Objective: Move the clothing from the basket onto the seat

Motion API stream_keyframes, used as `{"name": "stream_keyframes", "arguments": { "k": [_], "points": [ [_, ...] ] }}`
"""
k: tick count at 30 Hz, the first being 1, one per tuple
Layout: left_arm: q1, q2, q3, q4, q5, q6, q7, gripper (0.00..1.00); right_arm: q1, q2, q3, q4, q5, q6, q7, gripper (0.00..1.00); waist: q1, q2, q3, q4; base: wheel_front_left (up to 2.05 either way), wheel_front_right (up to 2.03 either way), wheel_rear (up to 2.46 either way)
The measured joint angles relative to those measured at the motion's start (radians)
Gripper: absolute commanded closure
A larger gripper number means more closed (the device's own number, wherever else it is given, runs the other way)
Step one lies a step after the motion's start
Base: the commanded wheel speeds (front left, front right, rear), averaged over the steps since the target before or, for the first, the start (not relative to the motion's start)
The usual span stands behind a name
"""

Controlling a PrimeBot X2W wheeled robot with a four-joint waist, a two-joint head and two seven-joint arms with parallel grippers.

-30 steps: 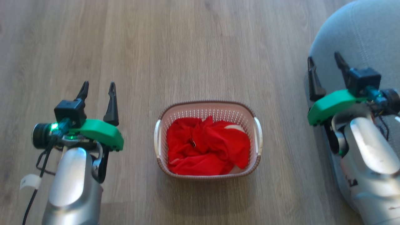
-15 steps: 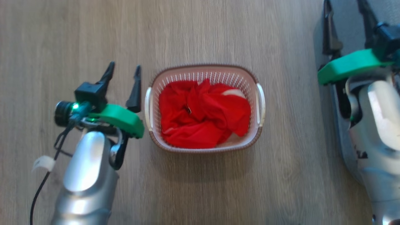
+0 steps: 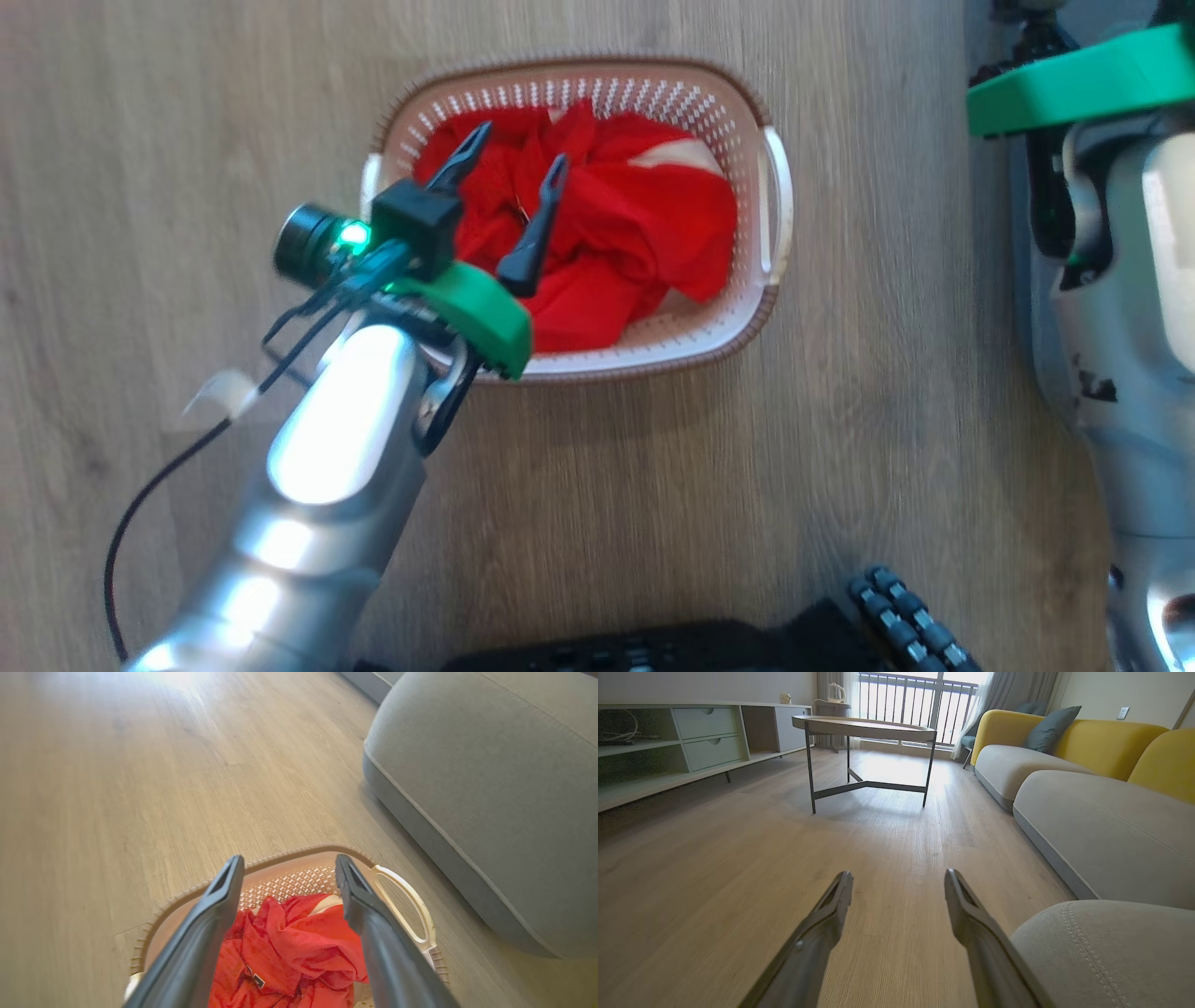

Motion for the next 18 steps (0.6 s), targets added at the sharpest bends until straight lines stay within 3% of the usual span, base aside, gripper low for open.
{"name": "stream_keyframes", "arguments": {
  "k": [8,18],
  "points": [
    [-0.156,0.015,-0.231,0.106,0.036,0.0,-0.001,0.0,-0.055,0.025,0.027,-0.024,-0.008,0.0,0.0,0.0,0.0,0.0,0.129,-0.042,0.0,0.0,0.0],
    [-0.323,0.106,-0.431,0.242,0.037,0.0,-0.001,0.0,-0.072,0.083,0.035,-0.056,-0.007,0.0,0.0,0.0,-0.0001,0.0,0.231,-0.136,0.0,0.0,0.0]
  ]
}}
